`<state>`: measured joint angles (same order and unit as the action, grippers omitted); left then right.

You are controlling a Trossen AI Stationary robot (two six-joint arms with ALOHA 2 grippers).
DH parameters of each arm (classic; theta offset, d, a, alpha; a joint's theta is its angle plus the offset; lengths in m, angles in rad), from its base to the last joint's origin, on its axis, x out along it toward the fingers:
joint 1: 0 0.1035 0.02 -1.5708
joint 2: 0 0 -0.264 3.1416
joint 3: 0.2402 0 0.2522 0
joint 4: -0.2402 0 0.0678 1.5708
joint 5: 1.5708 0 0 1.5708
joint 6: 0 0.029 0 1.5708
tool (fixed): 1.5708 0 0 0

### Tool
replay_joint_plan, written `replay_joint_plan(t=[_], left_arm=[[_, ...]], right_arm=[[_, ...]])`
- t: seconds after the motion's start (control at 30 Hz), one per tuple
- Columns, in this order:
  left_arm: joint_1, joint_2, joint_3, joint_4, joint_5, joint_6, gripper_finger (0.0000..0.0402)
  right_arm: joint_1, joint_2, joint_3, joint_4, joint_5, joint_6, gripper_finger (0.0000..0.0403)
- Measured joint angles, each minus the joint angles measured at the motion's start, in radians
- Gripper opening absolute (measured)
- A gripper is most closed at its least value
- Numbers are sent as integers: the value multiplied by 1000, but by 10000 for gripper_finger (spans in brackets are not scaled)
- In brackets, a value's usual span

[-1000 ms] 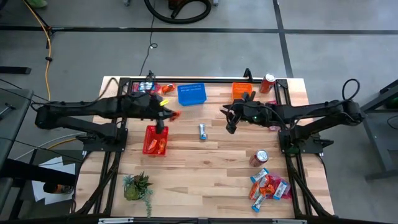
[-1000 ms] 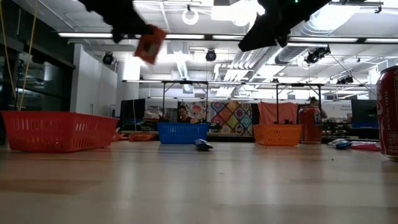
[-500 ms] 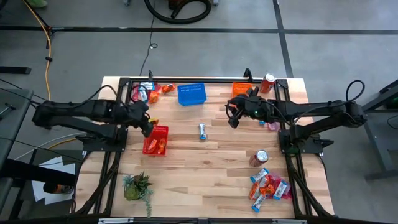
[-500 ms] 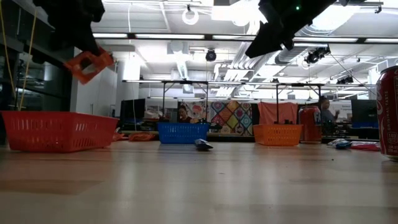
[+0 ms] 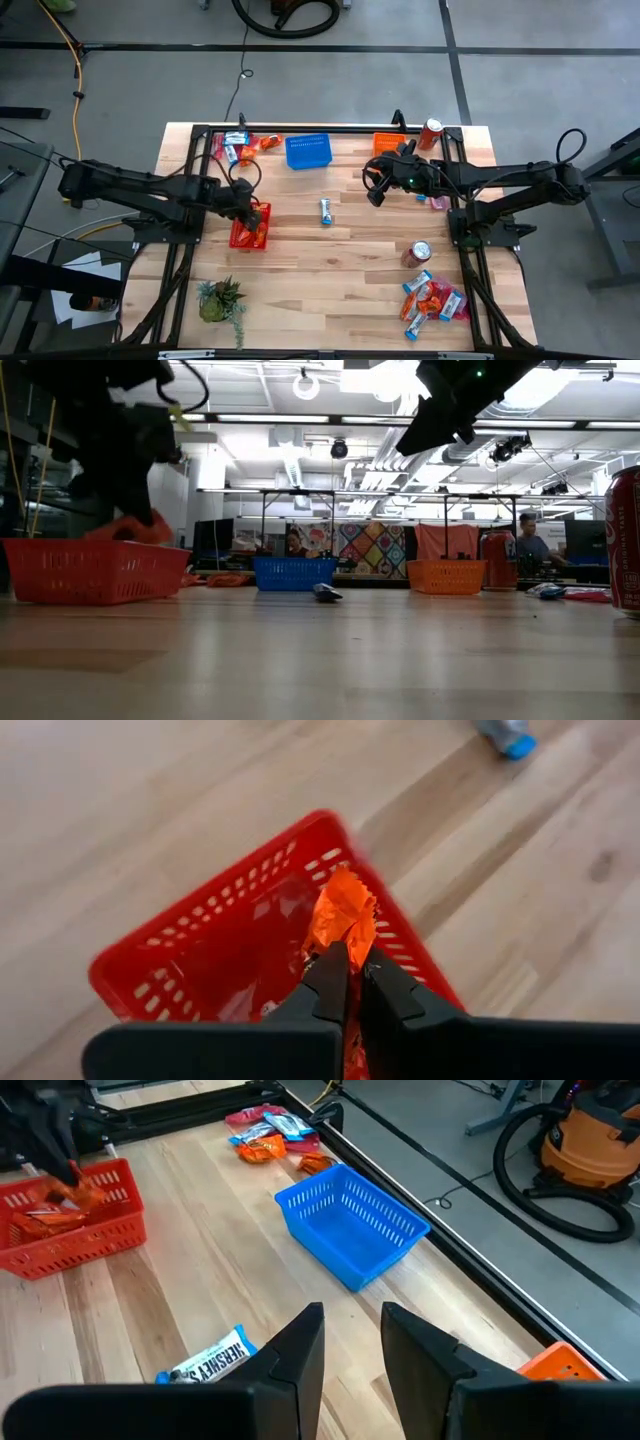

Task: Sort candy
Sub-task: Put the orange candy pack into the red basket

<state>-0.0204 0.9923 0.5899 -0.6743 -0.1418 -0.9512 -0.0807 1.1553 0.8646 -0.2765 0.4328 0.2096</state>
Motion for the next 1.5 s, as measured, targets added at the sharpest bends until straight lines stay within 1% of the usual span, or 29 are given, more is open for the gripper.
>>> replay_joint_plan(t=[0.1,0.2,0.33,0.5,0.6,0.73,0.87,1.0,1.1,1.17,1.23,1.3,1.37,1.43,1.5], left_arm=[[0,0,-61,36,-25,-60,0],[0,0,-114,94,-25,-113,0],[0,0,-145,125,-29,-184,0],[0,0,-151,121,-40,-170,1],[0,0,-151,121,-39,-155,11],[0,-12,-140,112,13,-125,45],[0,-37,-92,64,55,-81,95],[9,-75,-15,-24,54,-20,147],[35,-110,48,-66,47,14,176],[66,-136,85,-65,35,19,191],[105,-160,109,-28,-6,23,201],[145,-177,114,76,-53,48,208],[191,-181,113,200,-72,90,212],[238,-174,112,309,-53,135,214],[283,-156,112,399,-2,176,214]], right_arm=[[0,0,0,-1,-1,10,97],[0,0,0,-1,-3,28,97],[0,0,0,-1,-3,34,97],[0,0,0,0,-3,48,97],[0,0,0,1,-3,48,97],[2,-1,0,5,-4,48,97],[3,-6,21,-22,-37,33,97],[3,-12,85,-74,-45,-8,97],[3,-13,146,-128,-46,-10,97],[3,-14,187,-187,-46,-1,97],[3,-14,224,-270,-50,3,97],[2,-14,251,-357,-57,51,97],[-3,-14,268,-454,-61,139,97],[-11,-14,271,-560,-80,249,97],[-13,-14,261,-658,-105,346,97]])
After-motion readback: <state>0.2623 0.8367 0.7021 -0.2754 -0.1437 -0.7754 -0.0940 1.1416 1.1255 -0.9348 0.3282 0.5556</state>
